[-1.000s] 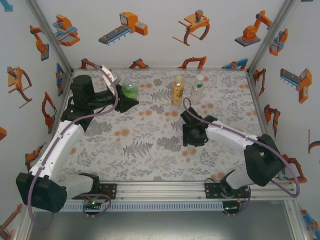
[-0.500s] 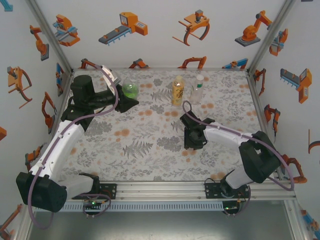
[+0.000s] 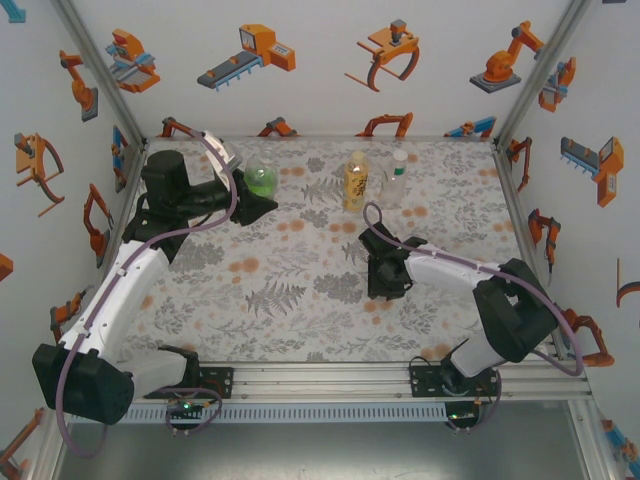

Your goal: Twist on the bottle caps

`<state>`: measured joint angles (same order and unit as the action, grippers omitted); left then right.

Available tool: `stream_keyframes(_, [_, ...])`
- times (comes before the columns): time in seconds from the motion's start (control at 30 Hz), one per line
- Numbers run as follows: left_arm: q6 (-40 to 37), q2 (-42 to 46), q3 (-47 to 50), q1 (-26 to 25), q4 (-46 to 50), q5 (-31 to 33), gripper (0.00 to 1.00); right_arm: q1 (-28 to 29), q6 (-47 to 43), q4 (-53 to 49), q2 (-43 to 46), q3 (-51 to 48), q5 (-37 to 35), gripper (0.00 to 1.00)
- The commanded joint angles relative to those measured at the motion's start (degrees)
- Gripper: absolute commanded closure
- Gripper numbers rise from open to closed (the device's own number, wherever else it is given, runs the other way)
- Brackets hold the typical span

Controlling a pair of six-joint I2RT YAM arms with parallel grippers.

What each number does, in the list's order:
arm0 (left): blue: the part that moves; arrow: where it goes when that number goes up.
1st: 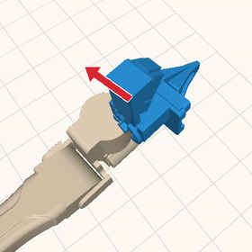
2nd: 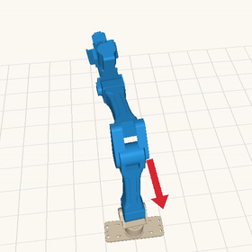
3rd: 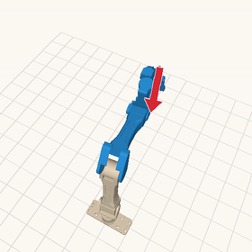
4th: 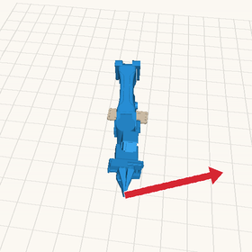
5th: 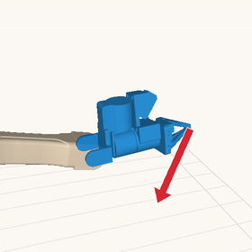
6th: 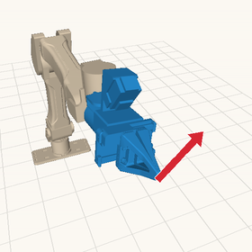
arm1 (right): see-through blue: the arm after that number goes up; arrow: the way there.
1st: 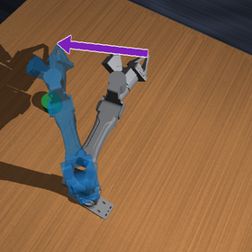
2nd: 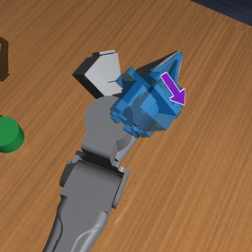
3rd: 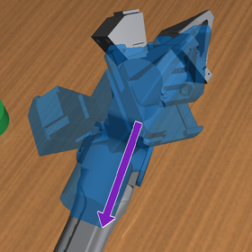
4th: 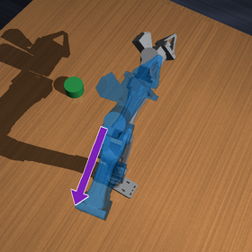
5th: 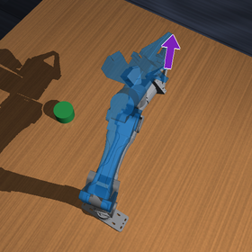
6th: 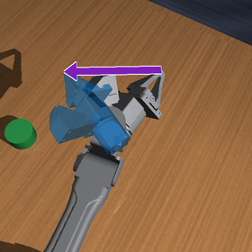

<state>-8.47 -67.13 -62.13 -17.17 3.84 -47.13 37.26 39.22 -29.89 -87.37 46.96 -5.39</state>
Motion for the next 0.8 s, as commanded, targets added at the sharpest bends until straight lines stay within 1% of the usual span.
stream_keyframes(0.0, [-0.23, 0.07, 0.53, 0.03, -1.53, -0.55, 1.0, -0.18, 0.06, 0.18, -1.11, -0.56, -1.12, 0.59])
stream_keyframes(0.4, [-0.15, 0.16, 0.67, 0.03, -1.69, -0.59, 1.0, -0.21, 0.0, -0.17, -1.48, -1.05, -1.17, 0.61])
stream_keyframes(0.47, [-0.16, 0.08, 0.64, 0.03, -1.69, -0.67, 1.0, -0.17, -0.09, -0.26, -1.53, -0.99, -1.12, 0.63])
stream_keyframes(0.63, [-0.47, 0.07, 0.72, 0.03, -1.68, -0.75, 1.0, -0.16, -0.87, -0.48, -1.08, -0.66, -1.11, 0.73])
stream_keyframes(0.7, [-2.25, 0.16, 0.82, -0.12, -1.0, -1.16, 1.0, -0.17, -1.12, -0.67, -0.4, -0.57, -1.27, 0.74])
stream_keyframes(0.77, [-5.99, 0.46, 1.13, -0.85, 1.01, -1.14, 1.0, -0.17, -1.58, -0.7, 0.46, -0.32, -1.29, 0.76])
